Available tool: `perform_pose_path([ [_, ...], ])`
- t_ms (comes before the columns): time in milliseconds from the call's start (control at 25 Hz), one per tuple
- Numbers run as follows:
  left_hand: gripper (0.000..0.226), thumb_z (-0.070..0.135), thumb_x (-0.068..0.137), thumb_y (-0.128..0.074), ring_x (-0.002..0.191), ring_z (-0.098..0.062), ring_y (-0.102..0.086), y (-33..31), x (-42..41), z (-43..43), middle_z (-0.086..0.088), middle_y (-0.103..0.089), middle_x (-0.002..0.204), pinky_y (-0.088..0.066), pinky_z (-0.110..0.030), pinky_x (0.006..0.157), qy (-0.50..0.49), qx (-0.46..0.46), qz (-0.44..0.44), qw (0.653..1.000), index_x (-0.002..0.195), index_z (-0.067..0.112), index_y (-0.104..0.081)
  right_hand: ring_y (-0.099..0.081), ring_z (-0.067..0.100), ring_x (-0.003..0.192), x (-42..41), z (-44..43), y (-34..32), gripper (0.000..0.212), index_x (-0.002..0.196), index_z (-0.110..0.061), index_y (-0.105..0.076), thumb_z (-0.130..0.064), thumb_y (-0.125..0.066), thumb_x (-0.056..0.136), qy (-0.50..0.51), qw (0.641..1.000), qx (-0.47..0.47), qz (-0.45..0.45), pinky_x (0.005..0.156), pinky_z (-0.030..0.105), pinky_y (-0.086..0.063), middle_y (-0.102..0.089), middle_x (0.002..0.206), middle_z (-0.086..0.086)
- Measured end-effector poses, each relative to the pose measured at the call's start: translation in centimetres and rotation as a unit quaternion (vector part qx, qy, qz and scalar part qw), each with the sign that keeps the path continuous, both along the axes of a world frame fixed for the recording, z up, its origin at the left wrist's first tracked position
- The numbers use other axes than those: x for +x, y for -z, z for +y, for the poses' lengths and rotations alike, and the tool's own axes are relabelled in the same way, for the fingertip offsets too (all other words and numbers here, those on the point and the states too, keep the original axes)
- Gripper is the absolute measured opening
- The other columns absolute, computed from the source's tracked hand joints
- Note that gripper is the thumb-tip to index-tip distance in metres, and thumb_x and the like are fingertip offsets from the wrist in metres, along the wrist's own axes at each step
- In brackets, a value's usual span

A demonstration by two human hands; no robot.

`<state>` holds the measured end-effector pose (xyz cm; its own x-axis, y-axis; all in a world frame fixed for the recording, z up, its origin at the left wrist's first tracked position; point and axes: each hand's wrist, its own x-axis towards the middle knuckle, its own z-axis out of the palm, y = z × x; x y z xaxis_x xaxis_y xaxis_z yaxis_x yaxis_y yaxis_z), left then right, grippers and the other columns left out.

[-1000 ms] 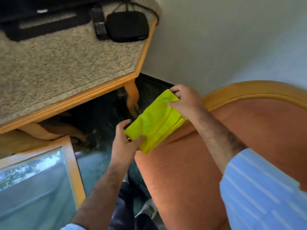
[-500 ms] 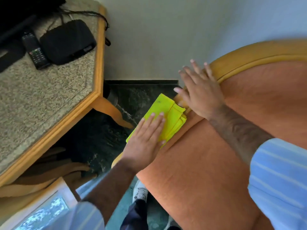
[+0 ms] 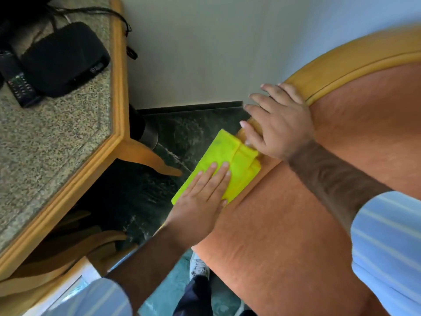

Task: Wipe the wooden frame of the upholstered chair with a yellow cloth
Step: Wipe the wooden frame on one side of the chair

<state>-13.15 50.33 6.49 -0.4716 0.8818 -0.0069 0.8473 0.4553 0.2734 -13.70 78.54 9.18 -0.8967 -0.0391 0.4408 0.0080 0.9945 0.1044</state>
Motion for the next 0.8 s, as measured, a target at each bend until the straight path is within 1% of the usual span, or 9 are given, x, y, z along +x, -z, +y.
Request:
perform_pose_path([
  [80, 0.059, 0.026, 0.107, -0.052, 0.158, -0.029, -0.024, 0.2, -0.2, 2.4, -0.008, -0.025, 0.170, -0.032, -0.049, 0.125, -0.023, 0.015, 0.009, 1.000, 0.160, 0.007, -0.033, -0.060, 0.034, 0.131, -0.2, 0.0, 0.3, 0.046, 0.113, -0.016, -0.070, -0.050, -0.042, 0.104, 0.006, 1.000, 0.004, -0.008, 0.116, 0.049, -0.041, -0.073, 0.125, 0.006],
  [120, 0.061, 0.022, 0.105, -0.057, 0.158, -0.030, -0.024, 0.3, 0.2, 1.4, -0.008, -0.026, 0.170, -0.033, -0.049, 0.125, -0.012, 0.006, 0.016, 1.000, 0.159, 0.006, -0.034, -0.059, 0.033, 0.132, 0.0, 0.0, 0.2, 0.046, 0.114, -0.016, -0.070, -0.051, -0.041, 0.104, 0.010, 1.000, 0.003, -0.016, 0.117, 0.049, -0.040, -0.072, 0.125, 0.006],
  [240, 0.082, 0.015, 0.085, -0.074, 0.157, -0.030, -0.027, -0.1, 2.8, -7.0, -0.008, -0.030, 0.169, -0.033, -0.051, 0.122, 0.061, -0.090, 0.065, 0.992, 0.158, 0.007, -0.037, -0.059, 0.033, 0.133, 0.0, -0.1, -0.3, 0.049, 0.116, -0.015, -0.071, -0.050, -0.040, 0.103, 0.014, 1.000, 0.000, -0.020, 0.118, 0.049, -0.040, -0.073, 0.125, 0.006],
  [320, 0.087, 0.015, 0.078, -0.077, 0.155, -0.031, -0.031, -0.7, 4.5, -10.8, -0.007, -0.032, 0.169, -0.030, -0.054, 0.119, 0.060, -0.116, 0.081, 0.988, 0.156, 0.007, -0.040, -0.060, 0.033, 0.132, 0.0, 0.0, -0.4, 0.048, 0.115, -0.014, -0.072, -0.049, -0.042, 0.102, 0.016, 1.000, -0.003, -0.016, 0.117, 0.049, -0.041, -0.074, 0.125, 0.006],
  [400, 0.077, 0.020, 0.086, -0.071, 0.153, -0.033, -0.034, -0.4, 4.5, -9.4, -0.007, -0.034, 0.167, -0.032, -0.057, 0.118, 0.026, -0.129, 0.066, 0.989, 0.155, 0.008, -0.042, -0.059, 0.033, 0.132, 0.0, -0.1, 0.0, 0.048, 0.113, -0.015, -0.072, -0.049, -0.041, 0.101, 0.018, 1.000, -0.009, -0.009, 0.118, 0.049, -0.039, -0.073, 0.124, 0.006],
  [480, 0.067, 0.028, 0.096, -0.060, 0.155, -0.035, -0.029, -0.5, 2.7, -3.8, -0.008, -0.031, 0.168, -0.034, -0.057, 0.122, -0.013, -0.082, 0.021, 0.996, 0.157, 0.007, -0.039, -0.058, 0.033, 0.133, 0.0, -0.1, 0.3, 0.048, 0.111, -0.014, -0.072, -0.049, -0.041, 0.101, 0.025, 1.000, -0.010, -0.005, 0.118, 0.049, -0.038, -0.073, 0.123, 0.005],
  [600, 0.077, 0.032, 0.097, -0.062, 0.160, -0.032, -0.014, -1.2, 0.0, 1.2, -0.009, -0.016, 0.172, -0.024, -0.051, 0.128, -0.045, -0.062, -0.067, 0.995, 0.161, 0.006, -0.027, -0.057, 0.034, 0.135, -0.4, -0.2, 0.0, 0.049, 0.109, -0.014, -0.072, -0.049, -0.039, 0.101, 0.020, 1.000, -0.005, -0.011, 0.119, 0.049, -0.037, -0.073, 0.122, 0.006],
  [720, 0.073, 0.039, 0.098, -0.058, 0.158, -0.032, -0.023, -0.8, 1.7, -5.0, -0.006, -0.021, 0.172, -0.031, -0.052, 0.125, 0.007, -0.093, -0.007, 0.996, 0.160, 0.008, -0.032, -0.053, 0.034, 0.139, -0.1, -0.1, -0.3, 0.052, 0.113, -0.013, -0.071, -0.050, -0.037, 0.102, 0.025, 0.999, 0.001, -0.038, 0.121, 0.050, -0.035, -0.072, 0.126, 0.007],
  [800, 0.073, 0.048, 0.100, -0.052, 0.159, -0.029, -0.023, -1.4, 3.7, -10.1, -0.003, -0.022, 0.173, -0.032, -0.053, 0.120, 0.046, -0.105, 0.028, 0.993, 0.161, 0.012, -0.032, -0.052, 0.034, 0.141, -0.1, -0.3, -0.4, 0.053, 0.114, -0.012, -0.071, -0.050, -0.037, 0.102, 0.032, 0.999, 0.004, -0.043, 0.121, 0.050, -0.035, -0.071, 0.128, 0.008],
])
